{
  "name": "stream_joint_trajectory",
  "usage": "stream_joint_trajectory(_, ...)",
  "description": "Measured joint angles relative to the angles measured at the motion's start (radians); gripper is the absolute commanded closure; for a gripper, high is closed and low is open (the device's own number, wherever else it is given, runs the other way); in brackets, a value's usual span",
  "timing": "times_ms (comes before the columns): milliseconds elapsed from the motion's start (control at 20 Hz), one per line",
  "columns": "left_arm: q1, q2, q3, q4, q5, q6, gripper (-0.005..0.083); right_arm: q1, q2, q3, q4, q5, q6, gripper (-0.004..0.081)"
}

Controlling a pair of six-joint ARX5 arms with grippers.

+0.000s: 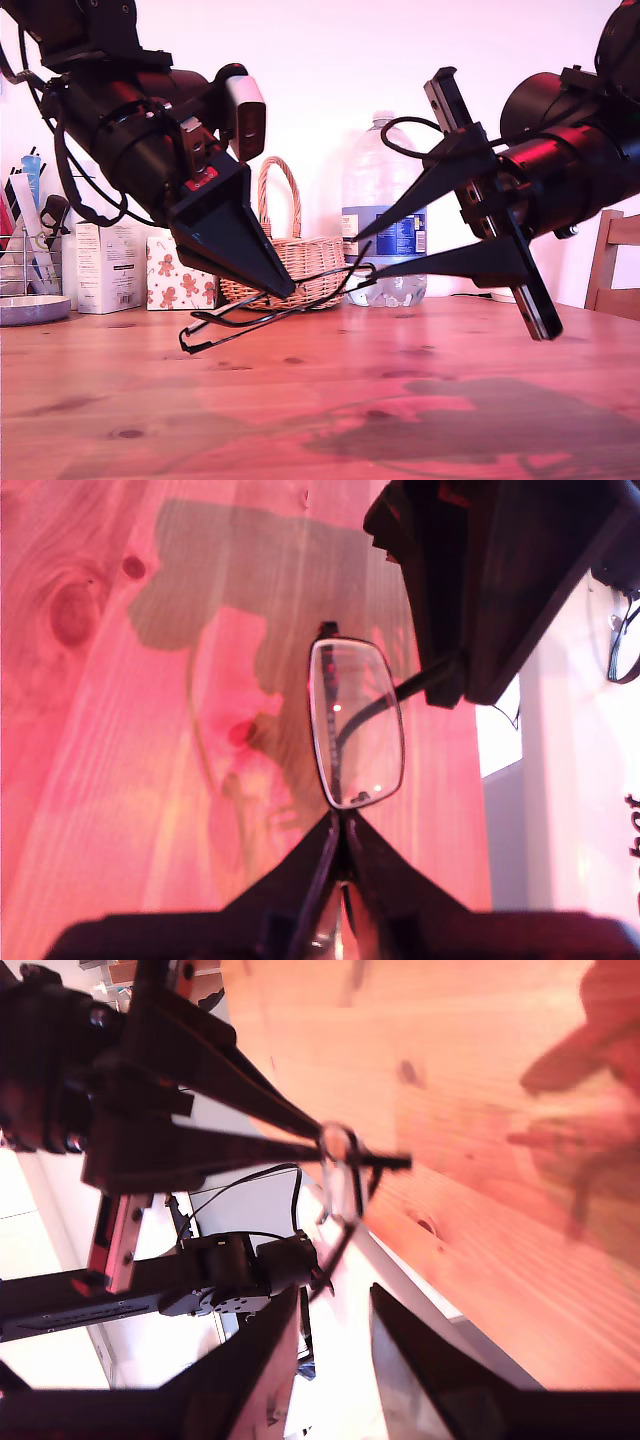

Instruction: Pick up the glasses and open them, then place them back on the table

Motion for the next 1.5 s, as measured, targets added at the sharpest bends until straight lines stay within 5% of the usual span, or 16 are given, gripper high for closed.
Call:
stream_joint_trajectory(500, -0.002, 0.000, 0.000, 0.000, -0.009, 0.000, 0.0795, 0.016, 0.000, 0.045, -0.001, 0.035, 0.016, 0.0620)
stream_joint_trajectory(900, 0.003, 0.000, 0.000, 0.000, -0.016, 0.000, 0.0795, 0.026, 0.000, 0.045, -0.015, 0.079, 0.015, 0.0783)
stream_joint_trajectory(1500, 0.024, 0.000, 0.017, -0.020, 0.071, -0.003, 0.0795, 0.033, 0.000, 0.045, -0.038, 0.153, -0.033, 0.0783)
